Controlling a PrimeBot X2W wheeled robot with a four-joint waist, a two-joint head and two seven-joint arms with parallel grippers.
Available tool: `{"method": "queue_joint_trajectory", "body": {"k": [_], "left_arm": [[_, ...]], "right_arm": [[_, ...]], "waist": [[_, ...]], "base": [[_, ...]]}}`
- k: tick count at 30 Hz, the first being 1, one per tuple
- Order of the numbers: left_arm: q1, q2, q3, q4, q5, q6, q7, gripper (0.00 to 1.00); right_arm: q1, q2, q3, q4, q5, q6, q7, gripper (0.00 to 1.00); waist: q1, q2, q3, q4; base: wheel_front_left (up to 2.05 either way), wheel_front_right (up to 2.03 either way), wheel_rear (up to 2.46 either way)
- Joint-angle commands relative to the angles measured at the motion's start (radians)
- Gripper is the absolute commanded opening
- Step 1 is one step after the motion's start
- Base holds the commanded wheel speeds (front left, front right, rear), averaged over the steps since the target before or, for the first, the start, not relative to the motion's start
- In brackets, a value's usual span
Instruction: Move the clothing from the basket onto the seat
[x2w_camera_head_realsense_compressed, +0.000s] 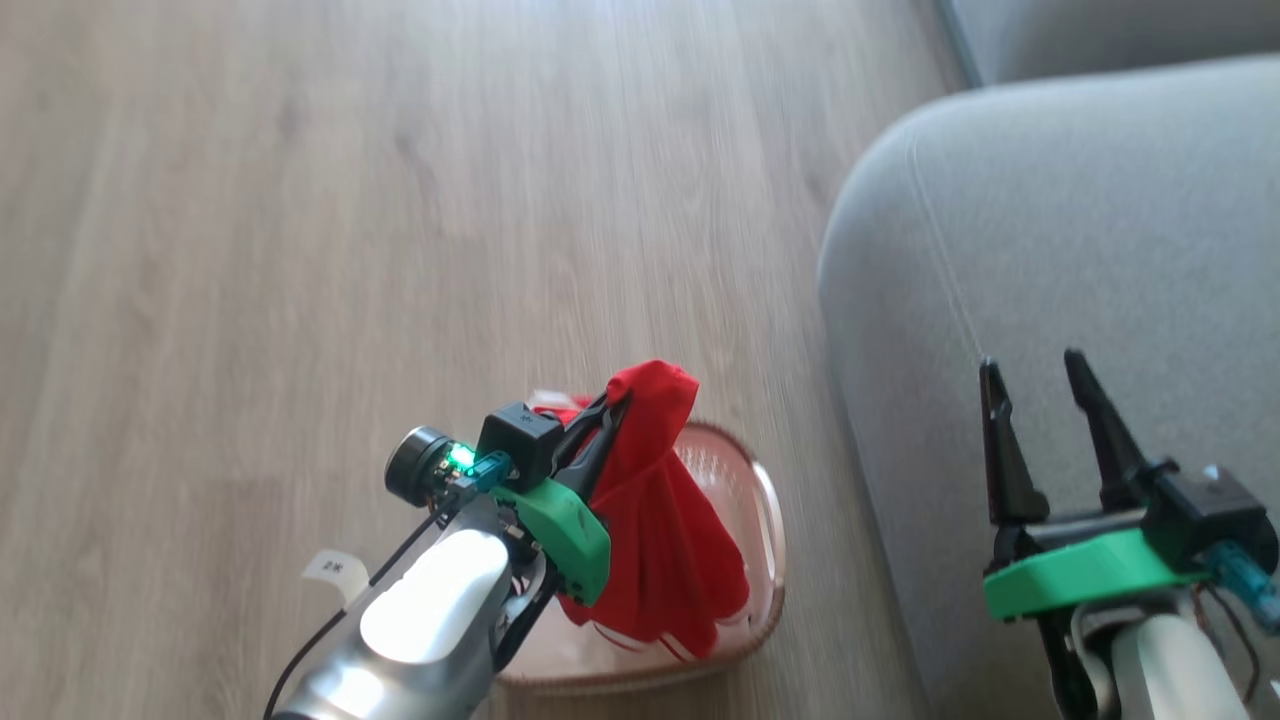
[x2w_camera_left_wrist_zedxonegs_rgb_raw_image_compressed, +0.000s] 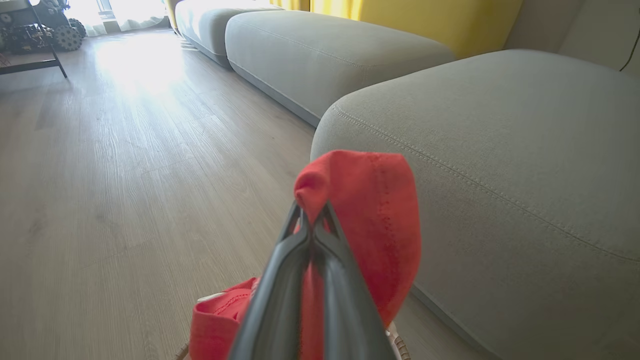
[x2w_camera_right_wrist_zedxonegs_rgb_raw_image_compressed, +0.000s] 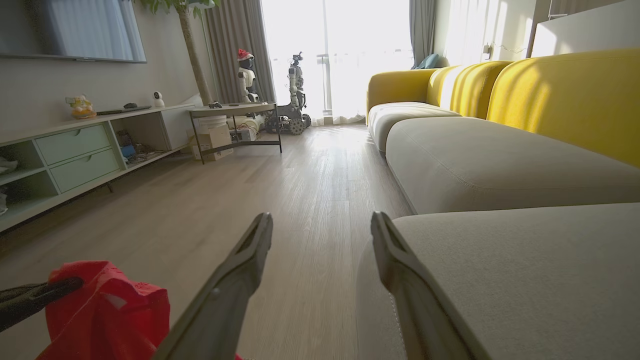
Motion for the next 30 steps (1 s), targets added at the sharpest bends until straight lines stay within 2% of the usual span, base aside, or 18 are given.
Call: {"method": "queue_joint_trajectory", "body": {"k": [1, 20, 30], "left_arm": [[-0.036, 0.011, 0.029, -0.029, -0.006, 0.01, -0.012, 0.0], [-0.267, 0.023, 0.095, -0.074, -0.04, 0.017, 0.014, 0.0], [-0.343, 0.019, 0.09, -0.066, -0.06, -0.003, 0.068, 0.0]], "right_arm": [[-0.018, 0.001, 0.022, -0.03, -0.007, 0.0, -0.005, 1.0], [0.0, 0.001, 0.06, 0.02, -0.015, 0.0, -0.005, 1.0], [-0.056, 0.001, 0.149, 0.097, -0.06, 0.0, -0.005, 1.0]], "waist": [[0.0001, -0.0001, -0.076, 0.032], [0.0001, -0.0001, -0.165, 0.055], [0.0001, -0.0001, -0.18, 0.054]], "base": [[0.0, 0.0, 0.0], [0.0, 0.0, 0.0], [0.0, 0.0, 0.0]]}}
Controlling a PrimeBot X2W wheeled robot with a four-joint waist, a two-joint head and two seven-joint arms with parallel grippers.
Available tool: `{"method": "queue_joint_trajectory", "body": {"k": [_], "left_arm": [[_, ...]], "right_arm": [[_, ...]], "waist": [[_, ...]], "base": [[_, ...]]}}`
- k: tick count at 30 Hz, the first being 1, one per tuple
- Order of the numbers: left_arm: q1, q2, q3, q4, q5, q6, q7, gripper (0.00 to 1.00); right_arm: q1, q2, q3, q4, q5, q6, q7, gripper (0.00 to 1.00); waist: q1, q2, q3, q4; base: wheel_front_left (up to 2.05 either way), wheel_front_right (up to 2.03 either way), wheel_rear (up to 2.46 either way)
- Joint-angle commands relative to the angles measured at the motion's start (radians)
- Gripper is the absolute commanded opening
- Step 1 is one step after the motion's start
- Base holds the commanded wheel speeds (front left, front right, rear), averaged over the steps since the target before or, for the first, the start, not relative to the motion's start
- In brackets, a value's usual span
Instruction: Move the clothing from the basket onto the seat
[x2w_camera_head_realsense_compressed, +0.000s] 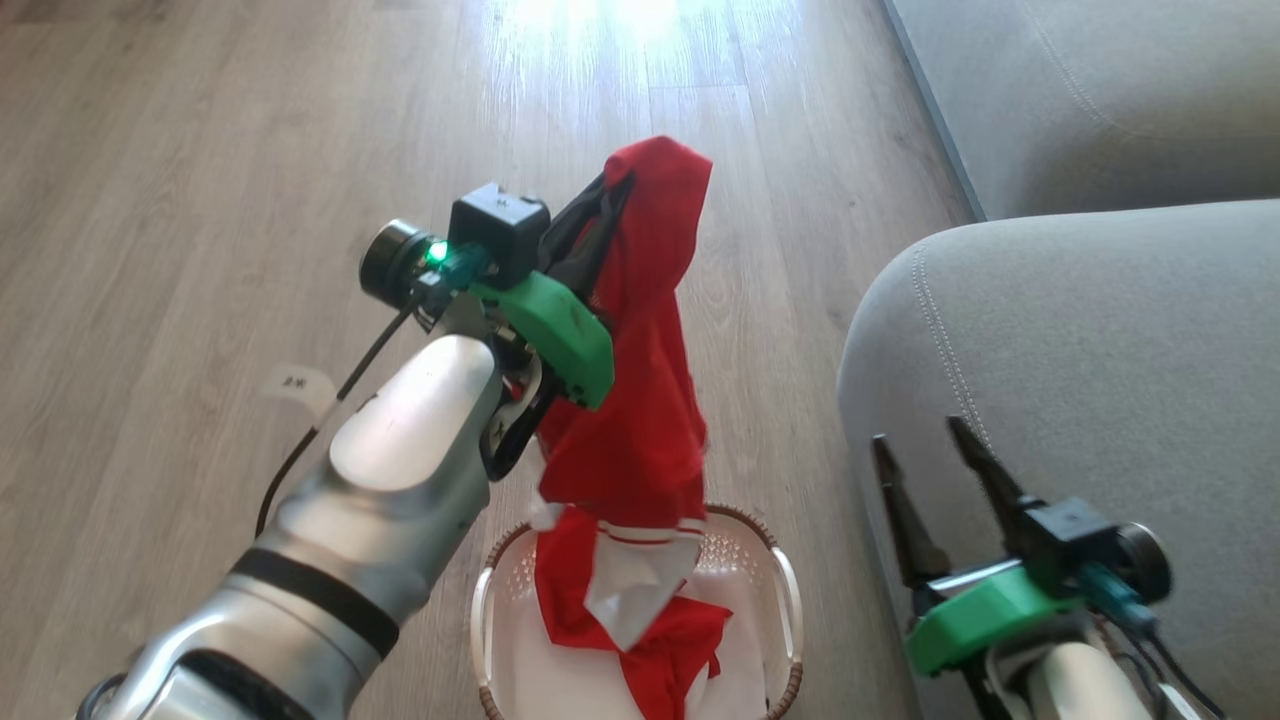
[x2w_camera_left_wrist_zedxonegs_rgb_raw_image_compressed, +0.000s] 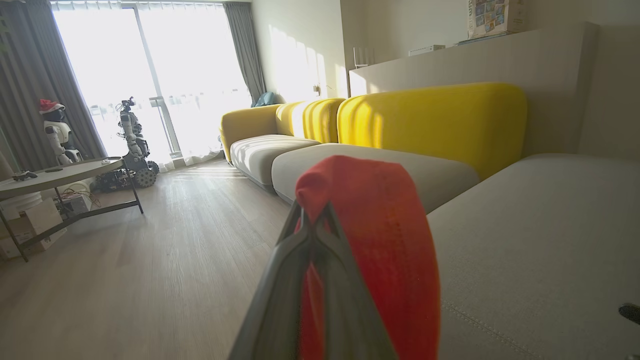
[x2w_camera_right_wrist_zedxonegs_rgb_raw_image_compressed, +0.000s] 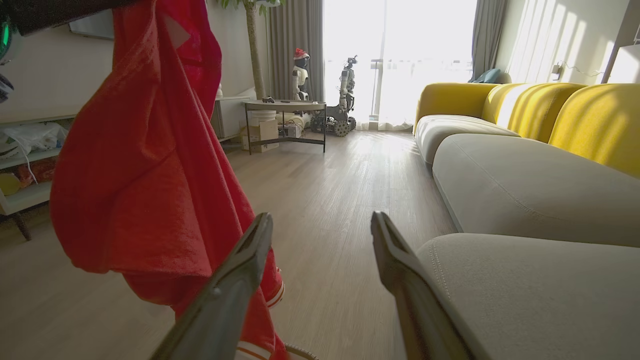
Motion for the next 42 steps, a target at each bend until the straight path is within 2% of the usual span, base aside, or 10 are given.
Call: {"method": "queue_joint_trajectory", "body": {"k": [1, 7, 16, 26, 29, 30, 31, 33, 42], "left_arm": [[-0.085, 0.018, 0.026, -0.029, -0.01, -0.003, 0.0, 0.0], [-0.124, 0.012, 0.0, -0.059, -0.027, -0.009, 0.019, 0.0], [-0.145, 0.01, -0.072, -0.152, -0.072, 0.012, 0.02, 0.0], [-0.161, 0.01, -0.145, -0.229, -0.126, 0.05, 0.011, 0.0], [-0.162, 0.01, -0.16, -0.237, -0.143, 0.055, 0.007, 0.0], [-0.162, 0.01, -0.165, -0.237, -0.147, 0.057, 0.005, 0.0], [-0.161, 0.01, -0.168, -0.235, -0.152, 0.06, 0.005, 0.0], [-0.159, 0.01, -0.172, -0.226, -0.162, 0.065, 0.006, 0.0], [-0.117, 0.035, -0.164, -0.123, -0.187, 0.076, 0.0, 0.0]], "right_arm": [[-0.079, 0.001, 0.034, -0.017, -0.014, 0.0, -0.005, 1.0], [-0.156, 0.001, 0.081, 0.097, -0.059, 0.0, -0.005, 1.0], [-0.3, 0.001, 0.214, 0.284, -0.03, 0.0, -0.005, 1.0], [-0.467, 0.001, 0.351, 0.475, 0.031, 0.0, -0.005, 1.0], [-0.493, 0.001, 0.409, 0.53, 0.084, 0.0, -0.005, 1.0], [-0.501, 0.001, 0.43, 0.547, 0.102, 0.0, -0.005, 0.91], [-0.508, 0.001, 0.448, 0.56, 0.12, 0.0, -0.005, 0.51], [-0.521, 0.001, 0.468, 0.57, 0.15, 0.0, -0.005, 0.0], [-0.541, 0.0, 0.426, 0.541, 0.164, 0.0, -0.005, 0.0]], "waist": [[0.0001, 0.0, -0.001, 0.003], [0.0001, 0.0, -0.005, 0.024], [0.0001, 0.0, -0.007, 0.052], [0.0001, 0.0, -0.004, 0.084], [0.0001, 0.0, -0.005, 0.095], [0.0001, 0.0, -0.005, 0.098], [0.0001, 0.0, -0.006, 0.101], [0.0001, 0.0, -0.004, 0.104], [0.0001, 0.0, 0.004, 0.088]], "base": [[0.0, 0.0, 0.0], [0.0, 0.0, 0.0], [0.0, 0.0, 0.0], [0.0, 0.0, 0.0], [0.0, 0.0, 0.0], [0.0, 0.0, 0.0], [0.0, 0.0, 0.0], [0.0, 0.0, 0.0], [0.0, 0.0, 0.0]]}}
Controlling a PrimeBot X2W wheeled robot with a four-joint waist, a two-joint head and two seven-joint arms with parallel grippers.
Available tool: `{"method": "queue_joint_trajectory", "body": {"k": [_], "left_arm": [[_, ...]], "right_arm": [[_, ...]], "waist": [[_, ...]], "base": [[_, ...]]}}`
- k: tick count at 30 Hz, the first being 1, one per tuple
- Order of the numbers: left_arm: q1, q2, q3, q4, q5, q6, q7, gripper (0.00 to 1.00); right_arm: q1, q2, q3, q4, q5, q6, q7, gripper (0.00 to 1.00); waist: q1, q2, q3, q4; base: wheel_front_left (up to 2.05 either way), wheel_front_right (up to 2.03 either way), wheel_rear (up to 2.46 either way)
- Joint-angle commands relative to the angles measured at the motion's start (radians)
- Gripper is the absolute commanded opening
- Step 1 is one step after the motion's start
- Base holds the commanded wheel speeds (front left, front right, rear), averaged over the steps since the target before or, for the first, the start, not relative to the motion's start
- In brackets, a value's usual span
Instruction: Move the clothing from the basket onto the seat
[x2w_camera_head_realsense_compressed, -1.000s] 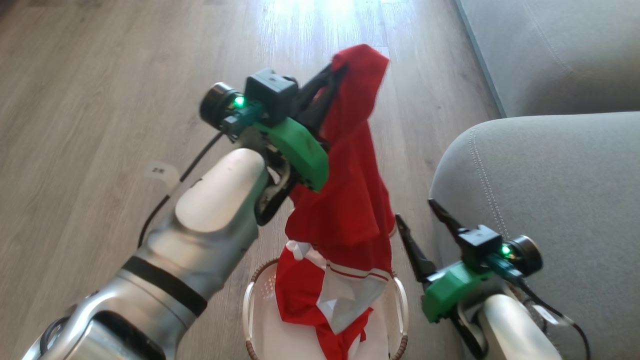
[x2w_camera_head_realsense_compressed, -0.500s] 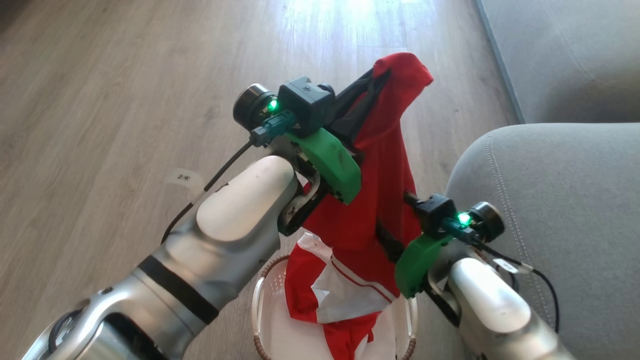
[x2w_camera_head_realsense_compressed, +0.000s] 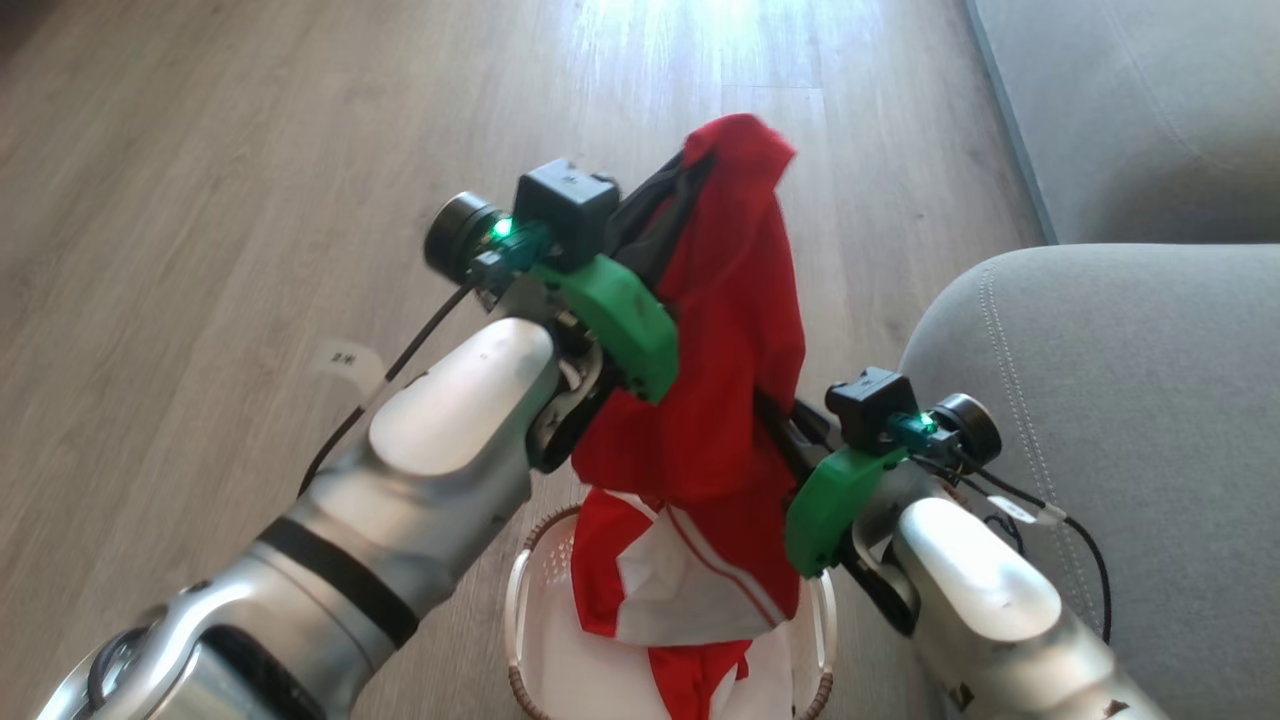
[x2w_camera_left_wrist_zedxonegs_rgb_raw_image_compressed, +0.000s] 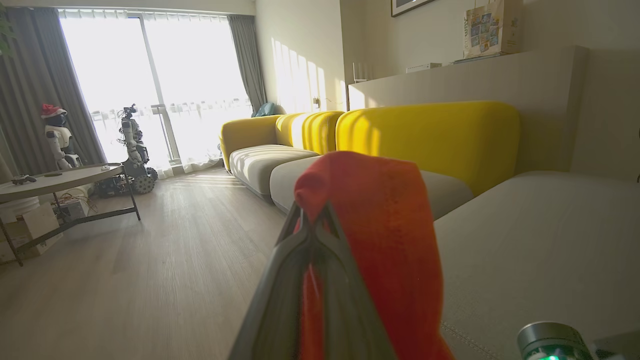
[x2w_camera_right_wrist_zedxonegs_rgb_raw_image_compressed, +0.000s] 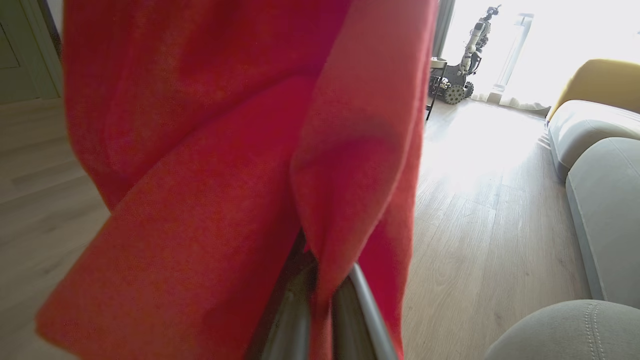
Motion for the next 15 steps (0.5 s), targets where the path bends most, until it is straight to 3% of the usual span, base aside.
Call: {"method": "queue_joint_trajectory", "body": {"k": [1, 4, 5, 6, 8, 9, 15], "left_arm": [[-0.029, 0.03, 0.034, -0.004, -0.009, 0.006, -0.006, 0.0], [-0.007, 0.035, 0.039, 0.024, -0.02, 0.004, -0.019, 0.0], [0.0, 0.037, 0.04, 0.032, -0.022, 0.003, -0.026, 0.29], [0.009, 0.039, 0.041, 0.04, -0.024, 0.003, -0.032, 0.44], [0.025, 0.04, 0.043, 0.053, -0.028, 0.002, -0.044, 0.92], [0.034, 0.041, 0.044, 0.061, -0.031, 0.0, -0.048, 1.0], [0.08, 0.047, 0.037, 0.099, -0.04, -0.019, -0.062, 1.0]], "right_arm": [[-0.054, 0.006, -0.008, -0.04, -0.008, 0.0, -0.006, 0.0], [-0.054, -0.003, -0.037, -0.057, -0.017, 0.0, -0.006, 0.0], [-0.055, -0.007, -0.046, -0.061, -0.02, 0.0, -0.006, 0.0], [-0.055, -0.011, -0.054, -0.065, -0.024, 0.0, -0.006, 0.0], [-0.057, -0.021, -0.071, -0.074, -0.03, 0.0, -0.006, 0.0], [-0.058, -0.026, -0.08, -0.078, -0.033, 0.0, -0.006, 0.0], [-0.074, -0.06, -0.138, -0.107, -0.05, 0.0, -0.006, 0.0]], "waist": [[0.0, 0.0, 0.002, -0.007], [0.0, 0.0, 0.005, -0.018], [0.0, 0.0, 0.006, -0.022], [0.0, 0.0, 0.007, -0.027], [0.0, 0.0, 0.009, -0.036], [0.0, 0.0, 0.01, -0.041], [0.0, 0.0, 0.016, -0.077]], "base": [[0.0, 0.0, 0.0], [0.0, 0.0, 0.0], [0.0, 0.0, 0.0], [0.0, 0.0, 0.0], [0.0, 0.0, 0.0], [0.0, 0.0, 0.0], [0.0, 0.0, 0.0]]}}
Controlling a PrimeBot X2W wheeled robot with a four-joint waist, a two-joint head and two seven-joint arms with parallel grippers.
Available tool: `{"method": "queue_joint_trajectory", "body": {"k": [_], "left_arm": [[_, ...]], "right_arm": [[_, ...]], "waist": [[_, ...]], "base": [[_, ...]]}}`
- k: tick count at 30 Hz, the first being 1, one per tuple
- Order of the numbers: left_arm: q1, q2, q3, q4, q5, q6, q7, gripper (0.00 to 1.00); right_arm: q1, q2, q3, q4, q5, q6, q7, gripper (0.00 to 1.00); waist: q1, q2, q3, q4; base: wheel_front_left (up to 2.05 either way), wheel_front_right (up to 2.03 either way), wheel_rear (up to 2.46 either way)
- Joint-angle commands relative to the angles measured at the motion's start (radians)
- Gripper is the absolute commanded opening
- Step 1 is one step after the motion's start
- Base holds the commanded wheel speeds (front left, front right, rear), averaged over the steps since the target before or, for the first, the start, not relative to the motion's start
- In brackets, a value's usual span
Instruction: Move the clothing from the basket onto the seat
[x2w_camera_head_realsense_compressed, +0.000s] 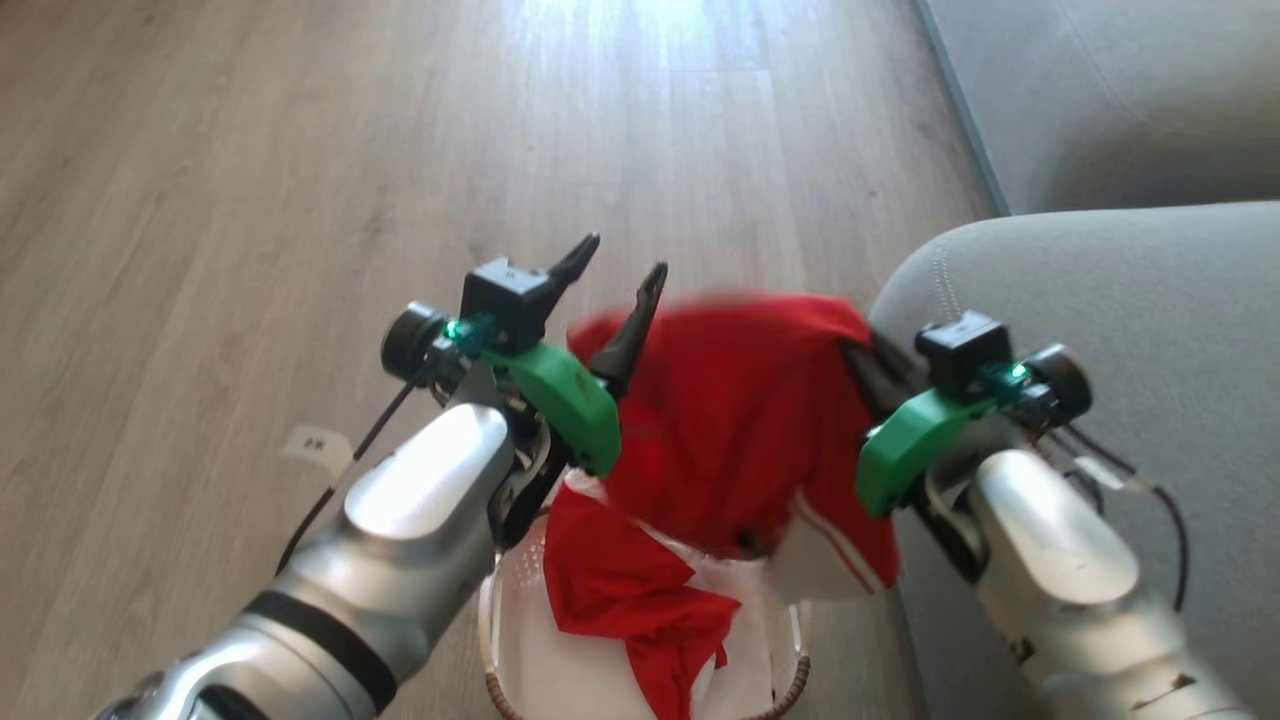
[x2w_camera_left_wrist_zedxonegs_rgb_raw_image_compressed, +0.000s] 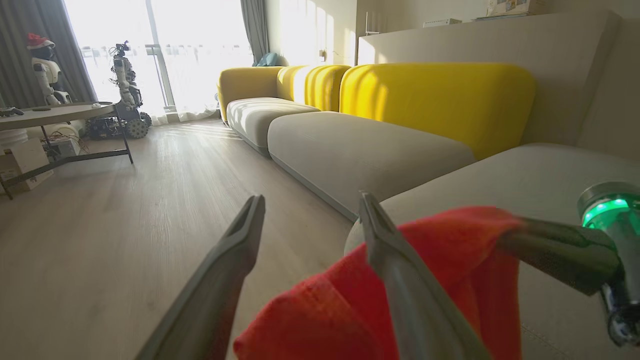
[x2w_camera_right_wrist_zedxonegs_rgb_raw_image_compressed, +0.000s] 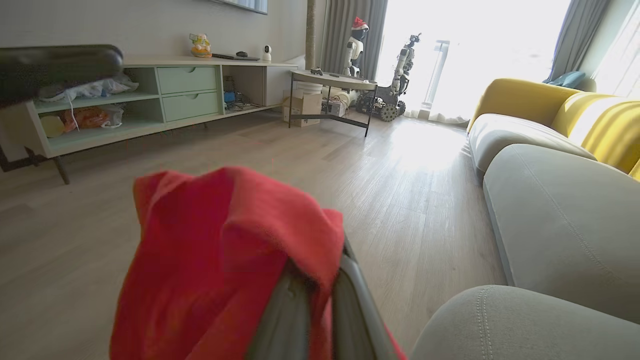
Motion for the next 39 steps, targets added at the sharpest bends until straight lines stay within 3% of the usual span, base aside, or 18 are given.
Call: {"method": "queue_joint_trajectory", "body": {"k": [1, 6, 18, 33, 39], "left_arm": [[-0.033, 0.024, 0.029, -0.013, -0.009, -0.003, -0.011, 1.0], [0.008, 0.022, 0.023, -0.003, -0.016, -0.03, -0.023, 1.0], [0.141, -0.001, 0.021, -0.058, 0.012, -0.011, -0.038, 1.0], [0.248, -0.007, 0.065, -0.165, 0.103, 0.008, -0.039, 1.0], [0.25, -0.012, 0.073, -0.168, 0.127, 0.005, -0.039, 1.0]], "right_arm": [[-0.063, -0.006, -0.008, -0.046, -0.009, 0.0, -0.006, 0.0], [-0.071, -0.038, -0.054, -0.067, -0.022, 0.0, -0.006, 0.0], [-0.072, -0.121, -0.132, -0.101, -0.055, 0.0, -0.006, 0.0], [-0.059, -0.149, -0.163, -0.217, -0.059, 0.0, 0.036, 0.0], [-0.055, -0.156, -0.154, -0.249, -0.057, 0.0, 0.058, 0.0]], "waist": [[0.0, 0.0, 0.003, -0.014], [0.0, 0.0, 0.01, -0.05], [0.0, 0.0, 0.03, -0.174], [0.0, 0.0, 0.077, -0.356], [0.0, 0.0, 0.099, -0.39]], "base": [[0.0, 0.0, 0.0], [0.0, 0.0, 0.0], [0.0, 0.0, 0.0], [0.0, 0.0, 0.0], [0.0, 0.0, 0.0]]}}
